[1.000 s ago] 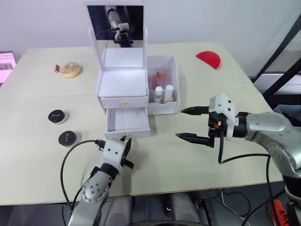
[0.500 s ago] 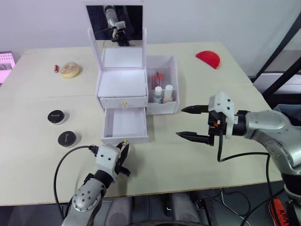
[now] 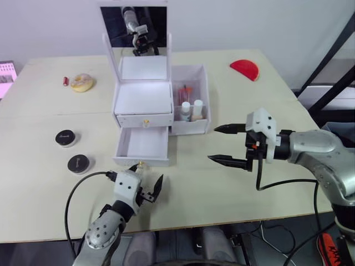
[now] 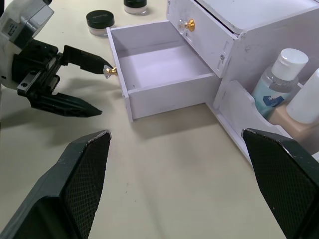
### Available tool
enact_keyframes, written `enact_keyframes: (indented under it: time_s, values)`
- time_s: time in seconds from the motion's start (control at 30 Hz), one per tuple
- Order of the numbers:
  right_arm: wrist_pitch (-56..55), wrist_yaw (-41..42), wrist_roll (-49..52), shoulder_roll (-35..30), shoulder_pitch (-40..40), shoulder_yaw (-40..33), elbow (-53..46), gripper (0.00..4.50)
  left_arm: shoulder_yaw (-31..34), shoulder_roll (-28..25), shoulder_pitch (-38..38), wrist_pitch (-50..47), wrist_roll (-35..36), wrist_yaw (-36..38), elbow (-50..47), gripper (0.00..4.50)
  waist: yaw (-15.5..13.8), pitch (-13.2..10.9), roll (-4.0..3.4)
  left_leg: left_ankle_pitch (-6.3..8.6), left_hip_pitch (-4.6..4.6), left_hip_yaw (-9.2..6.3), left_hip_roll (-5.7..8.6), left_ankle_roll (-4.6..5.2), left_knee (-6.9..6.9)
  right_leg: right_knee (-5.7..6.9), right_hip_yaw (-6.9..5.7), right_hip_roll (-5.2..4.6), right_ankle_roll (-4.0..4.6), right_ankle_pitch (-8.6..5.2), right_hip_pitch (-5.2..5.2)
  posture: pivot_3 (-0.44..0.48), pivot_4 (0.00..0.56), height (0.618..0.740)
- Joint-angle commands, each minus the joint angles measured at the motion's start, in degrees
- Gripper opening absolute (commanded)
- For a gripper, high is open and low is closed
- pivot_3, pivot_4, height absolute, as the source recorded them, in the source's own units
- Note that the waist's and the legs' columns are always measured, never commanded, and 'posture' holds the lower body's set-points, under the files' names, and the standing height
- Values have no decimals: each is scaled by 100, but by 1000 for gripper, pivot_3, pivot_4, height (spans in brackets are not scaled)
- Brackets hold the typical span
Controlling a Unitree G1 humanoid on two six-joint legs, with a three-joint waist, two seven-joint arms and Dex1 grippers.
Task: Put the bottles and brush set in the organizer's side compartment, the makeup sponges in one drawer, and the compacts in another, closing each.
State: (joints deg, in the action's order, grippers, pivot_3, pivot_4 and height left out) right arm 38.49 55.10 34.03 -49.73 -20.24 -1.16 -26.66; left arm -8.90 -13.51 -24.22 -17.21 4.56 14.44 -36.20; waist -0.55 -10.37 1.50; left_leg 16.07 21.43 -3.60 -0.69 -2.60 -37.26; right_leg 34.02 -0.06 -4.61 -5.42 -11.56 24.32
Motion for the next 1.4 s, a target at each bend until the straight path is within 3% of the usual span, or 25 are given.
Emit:
enact_keyframes:
  time_s: [0.03, 0.2, 0.27, 0.4, 0.53, 0.7, 1.0, 1.2, 1.4]
  values:
    - [-60, 73, 59, -52, -87, -157, -52, 4500, 214, -88, -104, -57, 204, 86, -466, 4450, -3, 0, 0, 0, 1, 0, 0, 0, 0, 0, 0, 0, 0, 0, 0, 0, 150, 739]
    - [-123, 216, 49, -142, -57, -273, 32, 4500, 445, -414, -478, -328, 624, 420, -1046, 4450, -4, 0, 0, 0, 2, 1, 0, 0, 4, -2, 0, 0, 0, 0, 4, 0, 150, 739]
    - [-178, 309, 45, -227, 6, -374, 82, 4500, 813, -642, -764, -445, 931, 637, -1381, 4450, -2, -1, 0, 0, 3, 1, 0, 0, 5, -3, 0, -1, 1, 0, 4, 0, 150, 739]
    - [-227, 431, 83, -370, 174, -703, 189, 4500, 2188, -1093, -1286, -517, 2088, 1275, -1723, 4450, 0, -3, -2, 1, 4, 3, -3, -1, 7, -2, 0, -1, 1, -1, 13, 0, 150, 739]
    - [-399, 581, 22, -572, 608, -1255, 471, 4500, 4294, -2041, -1624, -661, 3577, 2578, -1032, 4450, -15, -5, -1, 1, 3, 4, -4, -2, 5, -3, -2, -1, 2, -2, 17, 0, 150, 739]
    - [-796, 897, -45, -758, 1272, -2018, 961, 4500, 5736, -3054, -1428, -632, 3702, 3656, 817, 4450, 22, -11, -15, 2, 3, 10, -5, -2, 3, -36, -4, -3, 3, -2, 17, 0, 150, 739]
    - [-1456, 1402, -229, -861, 2133, -2926, 1700, 4500, 6201, -3814, -820, -542, 3456, 4695, 2700, 4450, 125, -9, -9, 4, 15, 26, -6, -1, 22, -64, 0, -10, 4, -1, 3, 0, 150, 739]
    - [-1634, 1490, -309, -833, 2521, -3088, 1802, 4500, 6405, -4097, -324, -525, 3335, 4877, 3291, 4450, 143, -11, -12, 6, 3, 25, -19, 3, 28, -42, -1, 2, 4, 0, 12, 0, 150, 739]
    - [-1713, 1514, -346, -932, 2374, -3054, 2047, 4500, 6458, -4203, -209, -430, 3116, 5099, 3596, 4450, 157, -12, -17, 7, 3, 34, -20, 1, 20, -50, -1, -5, 4, 0, 10, 0, 150, 739]
